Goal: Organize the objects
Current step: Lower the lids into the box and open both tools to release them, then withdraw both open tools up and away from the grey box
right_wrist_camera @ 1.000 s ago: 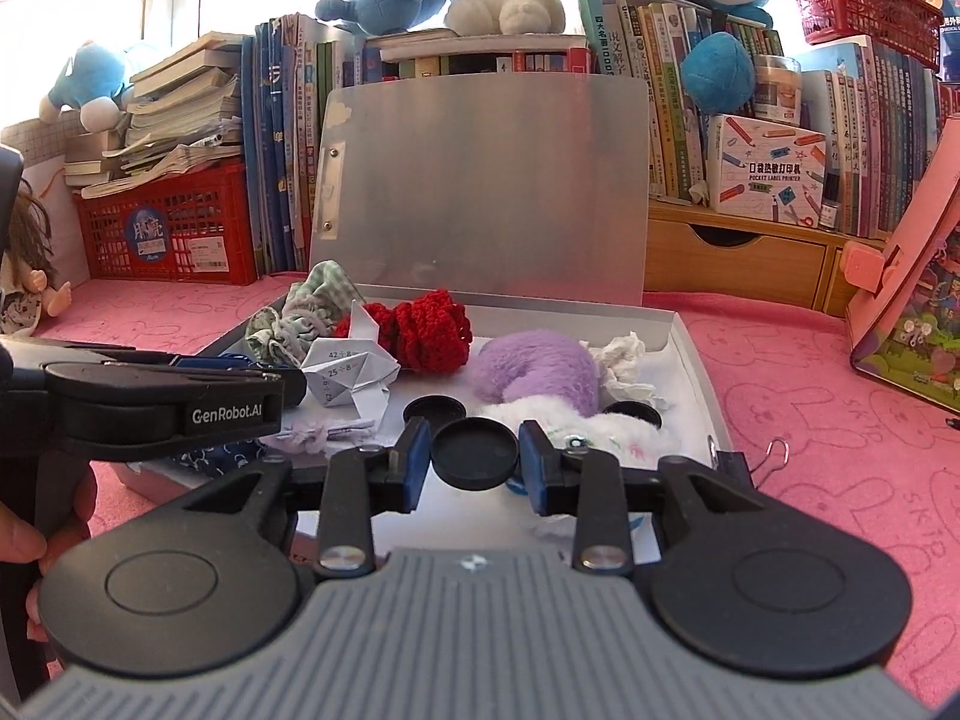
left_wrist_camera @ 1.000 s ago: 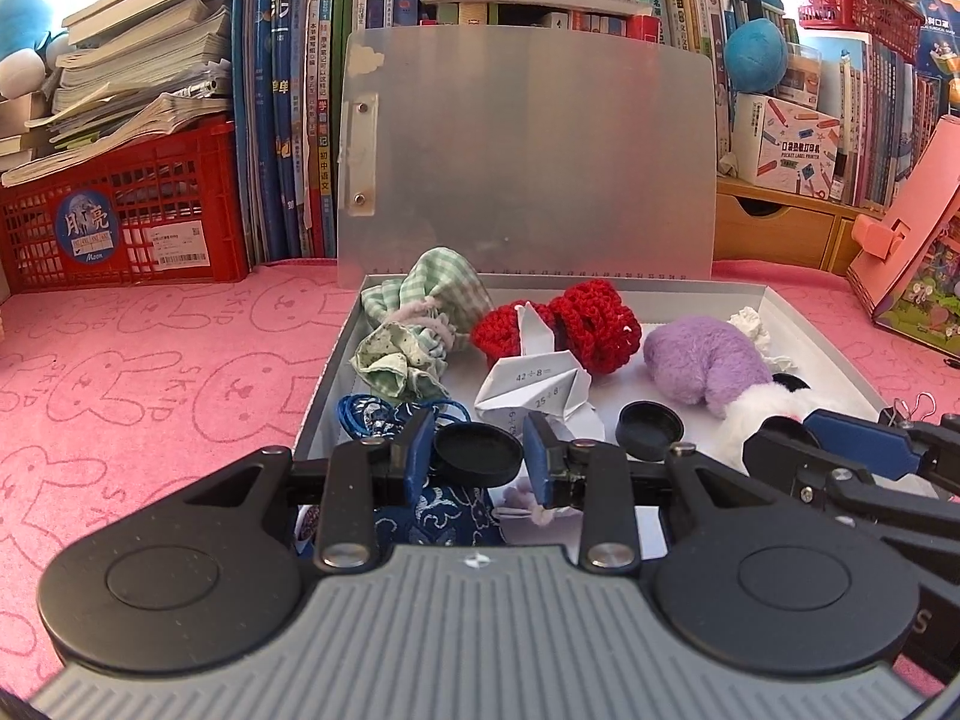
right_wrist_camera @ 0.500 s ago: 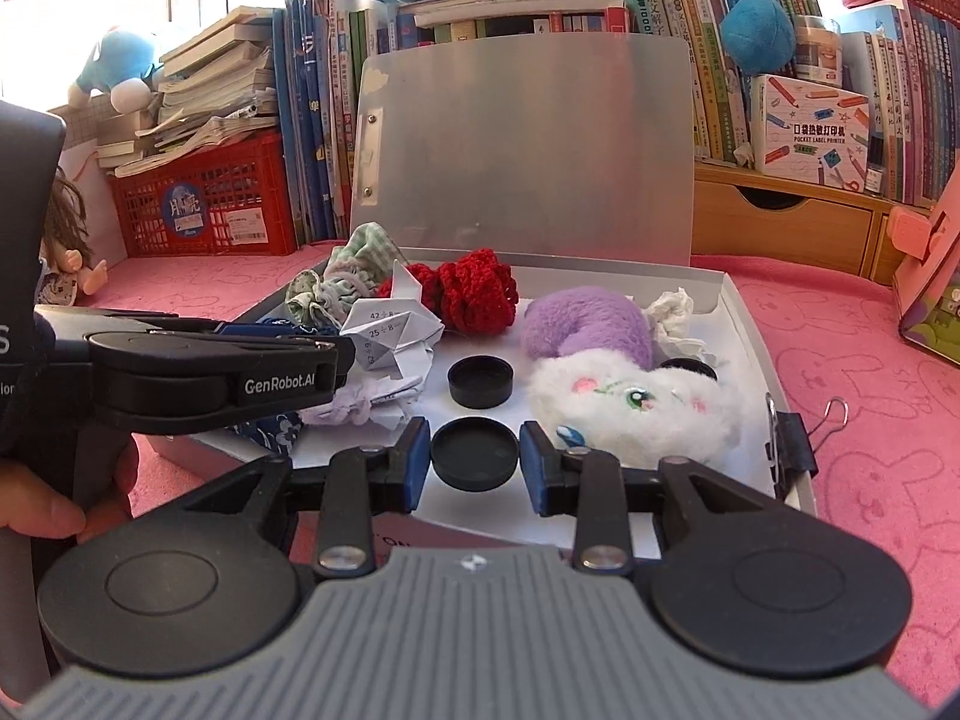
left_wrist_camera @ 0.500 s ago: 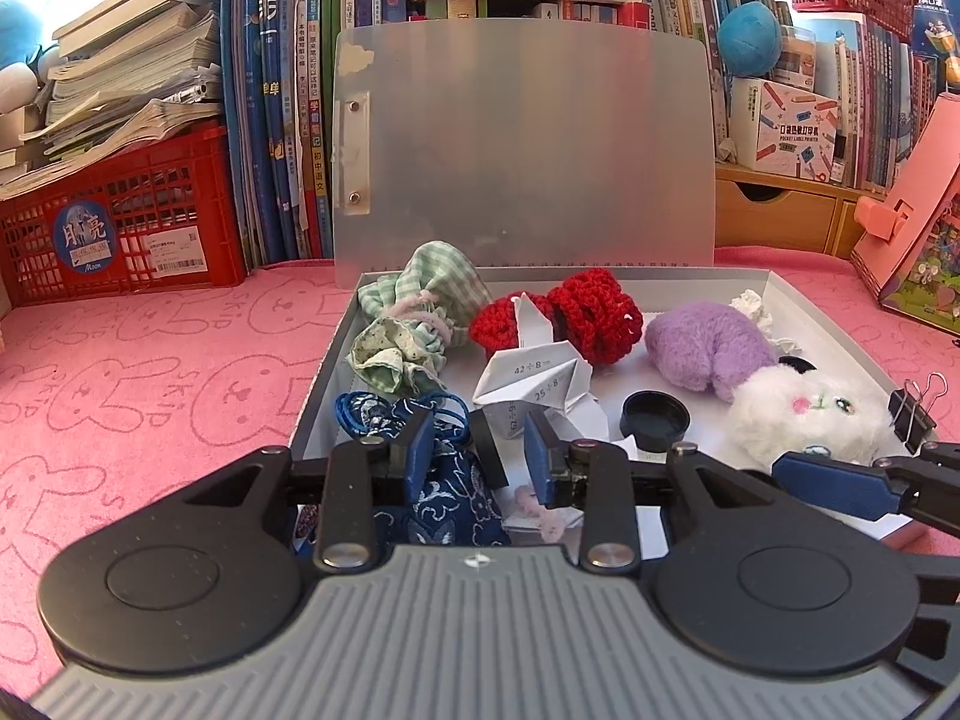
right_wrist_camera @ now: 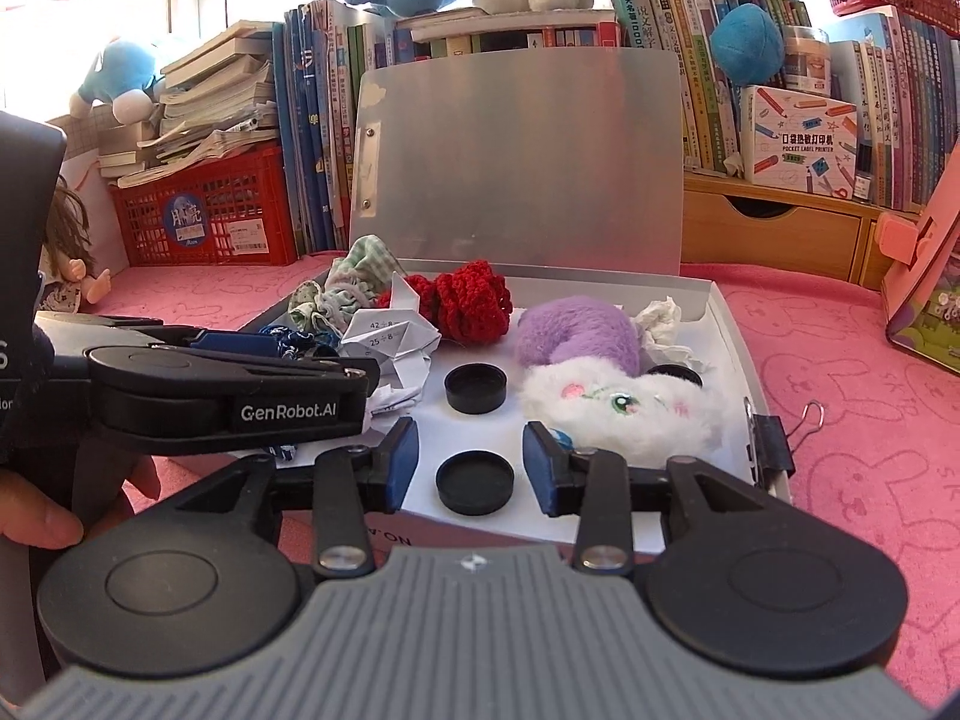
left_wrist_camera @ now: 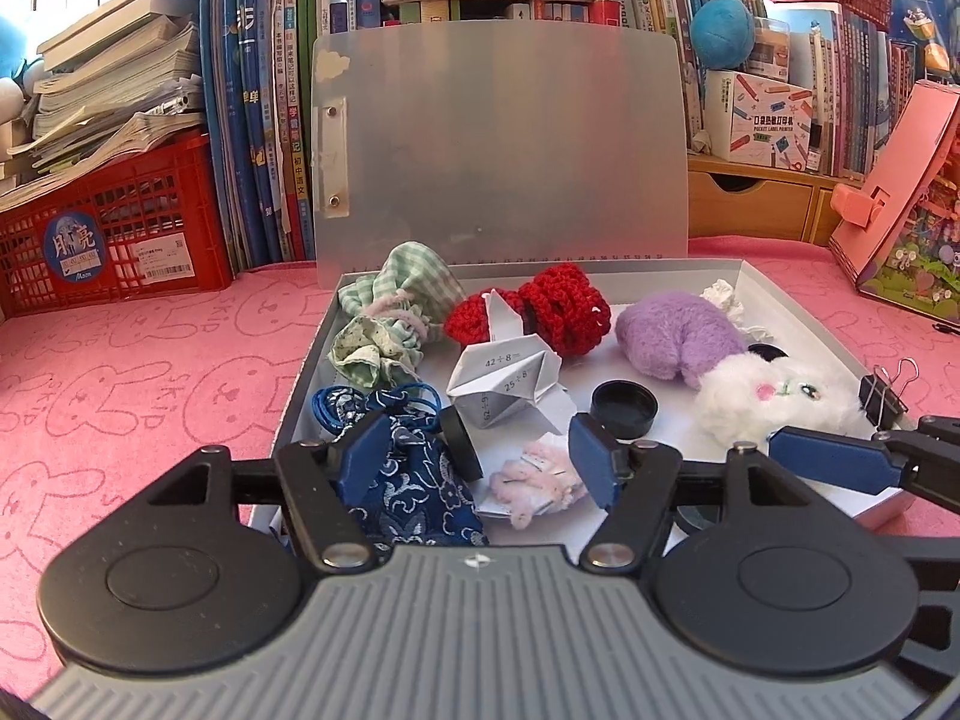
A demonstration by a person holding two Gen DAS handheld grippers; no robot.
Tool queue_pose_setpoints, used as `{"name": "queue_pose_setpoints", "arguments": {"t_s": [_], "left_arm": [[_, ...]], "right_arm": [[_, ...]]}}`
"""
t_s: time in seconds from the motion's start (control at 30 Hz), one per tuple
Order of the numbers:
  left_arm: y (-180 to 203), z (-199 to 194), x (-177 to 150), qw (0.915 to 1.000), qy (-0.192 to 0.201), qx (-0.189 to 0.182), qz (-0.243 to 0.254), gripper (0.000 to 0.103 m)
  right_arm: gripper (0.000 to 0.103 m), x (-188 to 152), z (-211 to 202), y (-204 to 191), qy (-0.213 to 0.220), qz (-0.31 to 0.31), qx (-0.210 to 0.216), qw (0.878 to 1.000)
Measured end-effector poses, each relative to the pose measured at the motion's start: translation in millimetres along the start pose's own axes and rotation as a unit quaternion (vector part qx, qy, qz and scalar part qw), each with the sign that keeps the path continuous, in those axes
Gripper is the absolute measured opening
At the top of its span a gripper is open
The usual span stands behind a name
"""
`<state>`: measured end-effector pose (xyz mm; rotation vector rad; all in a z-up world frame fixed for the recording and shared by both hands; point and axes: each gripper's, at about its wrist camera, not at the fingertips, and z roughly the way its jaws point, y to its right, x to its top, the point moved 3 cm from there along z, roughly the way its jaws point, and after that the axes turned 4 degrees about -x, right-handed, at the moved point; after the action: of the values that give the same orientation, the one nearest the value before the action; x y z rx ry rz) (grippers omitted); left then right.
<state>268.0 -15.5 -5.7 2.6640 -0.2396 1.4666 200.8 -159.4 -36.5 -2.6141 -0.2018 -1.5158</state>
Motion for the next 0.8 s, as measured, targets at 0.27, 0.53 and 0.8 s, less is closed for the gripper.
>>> {"name": "queue_pose_setpoints", "arguments": {"t_s": [0.27, 0.53, 0.8], "left_arm": [[3.5, -16.9, 3.0, 0.9999, 0.01, 0.005, 0.004, 0.092], [2.2, -31.3, 2.8, 1.0, 0.007, 0.006, -0.002, 0.1], [6.5, -51.6, -2.8, 0.9999, 0.011, 0.006, 0.004, 0.102]], "right_arm": [[0.072, 2.1, -15.7, 5.9, 0.017, -0.003, -0.021, 1.0], [0.087, 2.1, -27.5, 13.7, 0.018, 0.009, -0.032, 0.999], [0.095, -3.0, -41.3, 16.4, 0.019, 0.011, -0.04, 0.999]]}}
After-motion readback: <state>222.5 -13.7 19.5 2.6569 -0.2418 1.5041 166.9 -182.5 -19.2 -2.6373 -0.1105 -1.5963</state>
